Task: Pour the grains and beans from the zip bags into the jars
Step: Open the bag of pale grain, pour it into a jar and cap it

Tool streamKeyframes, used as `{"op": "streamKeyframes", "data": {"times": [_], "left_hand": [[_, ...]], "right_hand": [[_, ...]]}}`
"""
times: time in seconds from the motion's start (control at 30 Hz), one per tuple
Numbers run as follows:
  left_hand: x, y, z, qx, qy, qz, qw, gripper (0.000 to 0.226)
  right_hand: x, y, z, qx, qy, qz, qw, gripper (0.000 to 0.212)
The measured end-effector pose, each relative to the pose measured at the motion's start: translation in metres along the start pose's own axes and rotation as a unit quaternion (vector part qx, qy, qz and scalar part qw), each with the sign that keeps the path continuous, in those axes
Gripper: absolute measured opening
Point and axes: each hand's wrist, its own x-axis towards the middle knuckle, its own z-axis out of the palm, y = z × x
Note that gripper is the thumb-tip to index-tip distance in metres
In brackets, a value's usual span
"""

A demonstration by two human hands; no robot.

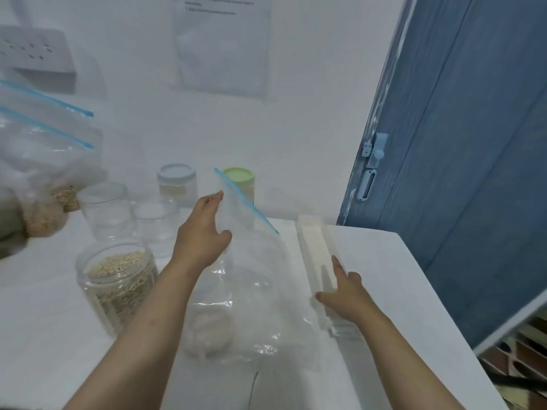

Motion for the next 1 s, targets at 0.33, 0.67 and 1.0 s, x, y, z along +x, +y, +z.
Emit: {"op": "streamKeyframes", "data": {"times": [0.33, 0.67, 1.0], "left_hand": [[-0.008, 0.015, 0.043, -0.031, -0.055, -0.017, 0.998, 0.076], [-0.011, 0.044, 0.13, -0.152, -0.113, -0.102, 0.977, 0.073], [-0.082, 0.06, 0.185, 0.147, -0.325, 0.021, 0.934, 0.057]], "right_hand": [[-0.041, 0.007, -0.045, 0.209, 0.138, -0.029, 0.968, 0.07], [-0.066, 0.022, -0.032, 0.213, 0.124, -0.056, 0.967, 0.074], [-0.042, 0.047, 0.002, 0.162, 0.121, -0.016, 0.979, 0.077]]}}
